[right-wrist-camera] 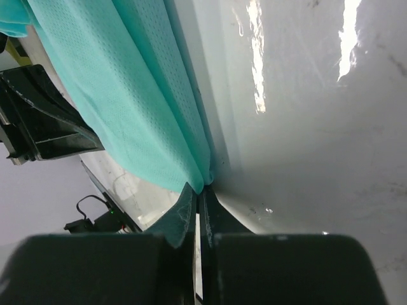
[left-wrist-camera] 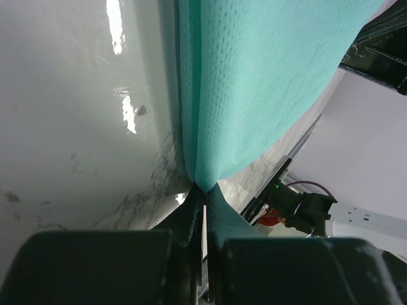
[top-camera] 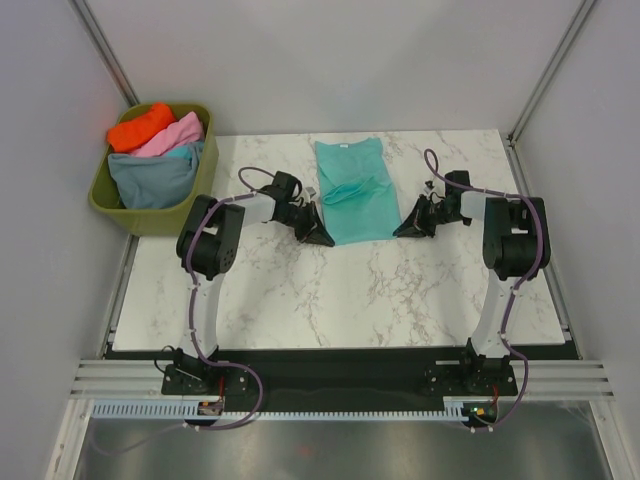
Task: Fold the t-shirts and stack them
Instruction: Fold the tshirt
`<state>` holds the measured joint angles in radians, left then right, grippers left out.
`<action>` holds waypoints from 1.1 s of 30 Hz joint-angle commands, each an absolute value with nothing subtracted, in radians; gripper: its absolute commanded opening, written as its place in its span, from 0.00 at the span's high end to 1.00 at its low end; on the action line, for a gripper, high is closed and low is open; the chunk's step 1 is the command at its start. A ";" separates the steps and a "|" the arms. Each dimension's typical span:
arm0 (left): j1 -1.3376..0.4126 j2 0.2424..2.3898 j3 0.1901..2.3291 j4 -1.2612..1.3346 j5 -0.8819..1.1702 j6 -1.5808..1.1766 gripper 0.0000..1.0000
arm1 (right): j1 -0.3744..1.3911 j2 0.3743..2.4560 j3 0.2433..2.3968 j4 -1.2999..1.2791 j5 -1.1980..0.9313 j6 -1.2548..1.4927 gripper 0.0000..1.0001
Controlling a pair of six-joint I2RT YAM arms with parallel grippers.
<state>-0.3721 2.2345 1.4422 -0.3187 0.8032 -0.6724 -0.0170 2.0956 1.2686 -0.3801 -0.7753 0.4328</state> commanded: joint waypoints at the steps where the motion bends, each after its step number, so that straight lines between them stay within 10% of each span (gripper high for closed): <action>1: -0.385 2.223 1.440 -0.322 0.752 -0.683 0.98 | -0.015 2.083 1.255 -0.360 -0.729 0.405 1.00; 33: -0.379 1.612 1.189 -0.322 0.750 -0.683 0.98 | 0.072 1.560 1.126 -0.362 -0.782 0.614 1.00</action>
<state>-0.3870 1.6573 1.2079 -0.3279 0.7521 -0.6727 0.0650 1.5379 1.0496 -0.4366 -0.7959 0.5781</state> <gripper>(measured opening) 0.030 0.012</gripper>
